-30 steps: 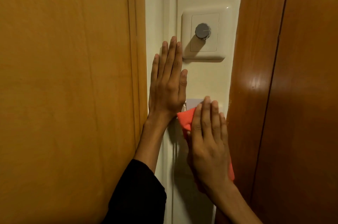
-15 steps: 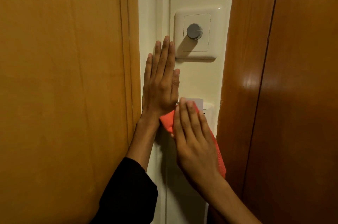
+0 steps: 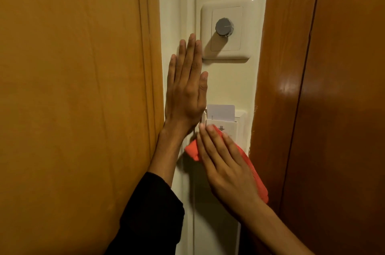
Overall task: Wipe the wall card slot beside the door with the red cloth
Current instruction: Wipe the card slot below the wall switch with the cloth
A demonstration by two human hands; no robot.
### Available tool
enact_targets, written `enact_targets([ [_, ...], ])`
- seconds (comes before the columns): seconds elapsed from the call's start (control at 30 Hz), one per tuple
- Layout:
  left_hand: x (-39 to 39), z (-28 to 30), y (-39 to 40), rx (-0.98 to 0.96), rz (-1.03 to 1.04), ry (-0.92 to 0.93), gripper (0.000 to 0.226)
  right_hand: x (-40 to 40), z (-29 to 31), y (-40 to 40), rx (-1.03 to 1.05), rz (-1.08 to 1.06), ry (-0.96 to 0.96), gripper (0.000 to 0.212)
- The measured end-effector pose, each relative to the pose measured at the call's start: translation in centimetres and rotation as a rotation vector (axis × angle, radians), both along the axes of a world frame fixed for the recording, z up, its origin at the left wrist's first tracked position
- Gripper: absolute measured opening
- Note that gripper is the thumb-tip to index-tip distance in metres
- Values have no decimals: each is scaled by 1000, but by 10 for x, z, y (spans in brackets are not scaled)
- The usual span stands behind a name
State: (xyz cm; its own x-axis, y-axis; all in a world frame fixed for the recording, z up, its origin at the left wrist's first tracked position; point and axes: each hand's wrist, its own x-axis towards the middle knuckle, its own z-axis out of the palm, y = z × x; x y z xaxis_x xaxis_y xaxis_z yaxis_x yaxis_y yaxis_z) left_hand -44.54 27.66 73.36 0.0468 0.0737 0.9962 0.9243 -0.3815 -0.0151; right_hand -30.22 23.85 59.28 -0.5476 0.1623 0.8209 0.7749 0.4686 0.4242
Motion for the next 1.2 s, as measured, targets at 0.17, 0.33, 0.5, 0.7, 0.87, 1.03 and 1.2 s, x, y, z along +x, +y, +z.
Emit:
enact_targets([
  [0.17, 1, -1, 0, -1, 4, 7, 57, 32, 10, 1, 26, -24, 69, 80],
  [0.33, 0, 2, 1, -2, 25, 20, 58, -11, 42, -2, 18, 51, 189, 57],
  [0.5, 0, -2, -1, -9, 2, 8, 57, 34, 14, 3, 85, -22, -110, 55],
  [0.7, 1, -1, -1, -2, 29, 16, 57, -2, 26, -4, 33, -5, 167, 58],
  [0.87, 0, -1, 1, -23, 28, 3, 57, 6, 14, 2, 18, 15, -82, 53],
  [1.03, -3, -2, -10, -112, -14, 5, 57, 38, 10, -6, -26, -55, -200, 75],
  [1.2, -4, -6, -28, -263, -58, -29, 57, 69, 10, -32, -234, -71, -110, 79],
])
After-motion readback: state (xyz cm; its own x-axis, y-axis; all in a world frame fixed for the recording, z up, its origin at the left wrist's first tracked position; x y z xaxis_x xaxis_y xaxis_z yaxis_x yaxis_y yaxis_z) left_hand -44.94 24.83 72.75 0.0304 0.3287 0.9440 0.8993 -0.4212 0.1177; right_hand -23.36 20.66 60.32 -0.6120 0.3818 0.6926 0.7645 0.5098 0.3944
